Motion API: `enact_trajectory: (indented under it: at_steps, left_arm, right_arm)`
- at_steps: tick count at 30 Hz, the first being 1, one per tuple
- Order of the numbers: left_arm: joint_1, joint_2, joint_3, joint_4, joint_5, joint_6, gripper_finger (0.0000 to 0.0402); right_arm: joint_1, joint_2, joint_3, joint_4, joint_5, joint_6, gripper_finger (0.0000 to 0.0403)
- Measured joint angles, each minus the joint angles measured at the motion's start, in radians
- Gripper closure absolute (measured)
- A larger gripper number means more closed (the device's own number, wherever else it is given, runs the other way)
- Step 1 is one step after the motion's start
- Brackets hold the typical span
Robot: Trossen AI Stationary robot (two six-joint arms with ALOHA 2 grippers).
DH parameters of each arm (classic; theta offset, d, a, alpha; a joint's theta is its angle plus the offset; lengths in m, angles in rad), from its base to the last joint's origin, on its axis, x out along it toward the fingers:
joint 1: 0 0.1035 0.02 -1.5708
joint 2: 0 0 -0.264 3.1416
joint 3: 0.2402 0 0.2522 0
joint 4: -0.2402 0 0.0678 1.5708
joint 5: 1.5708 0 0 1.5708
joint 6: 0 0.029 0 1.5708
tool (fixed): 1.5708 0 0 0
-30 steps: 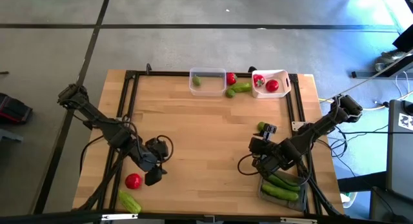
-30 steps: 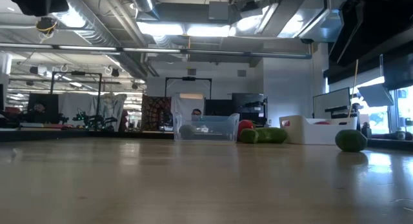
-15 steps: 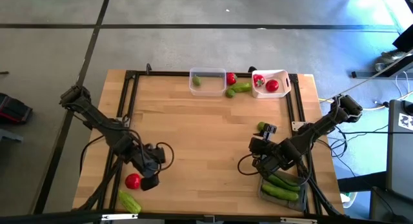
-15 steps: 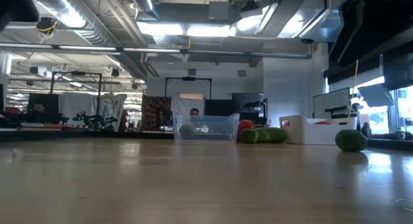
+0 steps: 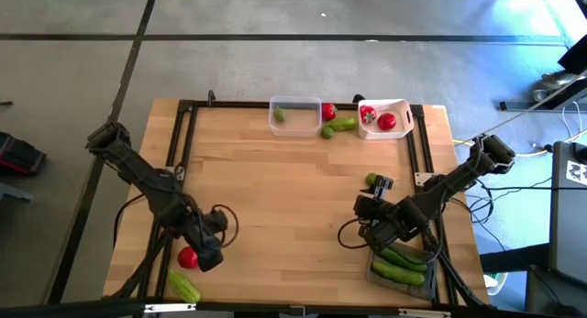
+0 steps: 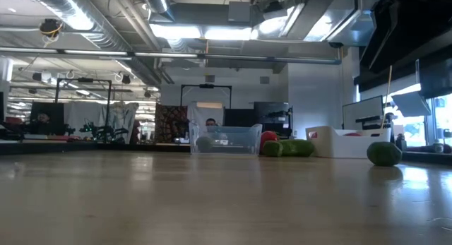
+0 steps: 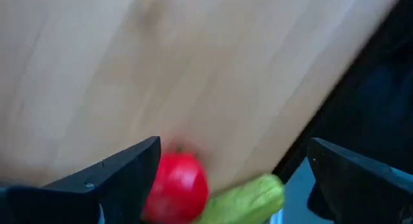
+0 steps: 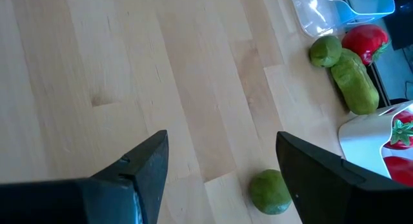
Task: Sort produce into baskets
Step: Put the red tomato into the white bin
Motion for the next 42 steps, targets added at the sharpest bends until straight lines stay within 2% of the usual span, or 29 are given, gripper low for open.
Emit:
enact_trajectory:
  at_steps: [6, 14, 25, 34, 38, 42]
  left_arm:
    - [-0.045, 0.055, 0.0, -0.031, 0.096, -0.117, 0.0016]
    - [-0.118, 0.151, 0.0, -0.055, 0.218, -0.16, 0.0015]
    - [-0.19, 0.248, -0.001, -0.054, 0.236, -0.174, 0.0015]
    - [-0.194, 0.34, -0.004, -0.049, 0.228, -0.066, 0.0017]
    - [-0.192, 0.354, -0.014, -0.042, 0.245, -0.066, 0.0048]
    - [-0.192, 0.355, -0.015, -0.042, 0.229, -0.043, 0.0112]
  right_arm:
    - [0.0, 0.0, 0.0, 0.001, 0.0, 0.001, 0.0146]
    - [0.0, 0.0, 0.0, 0.001, 0.0, -0.023, 0.0146]
    - [0.0, 0.0, 0.0, 0.028, 0.0, -0.023, 0.0146]
    - [0.0, 0.0, 0.0, 0.028, -0.006, -0.024, 0.0146]
    - [0.0, 0.0, 0.0, 0.029, -0.008, -0.024, 0.0146]
    - [0.0, 0.0, 0.0, 0.036, -0.026, -0.024, 0.0146]
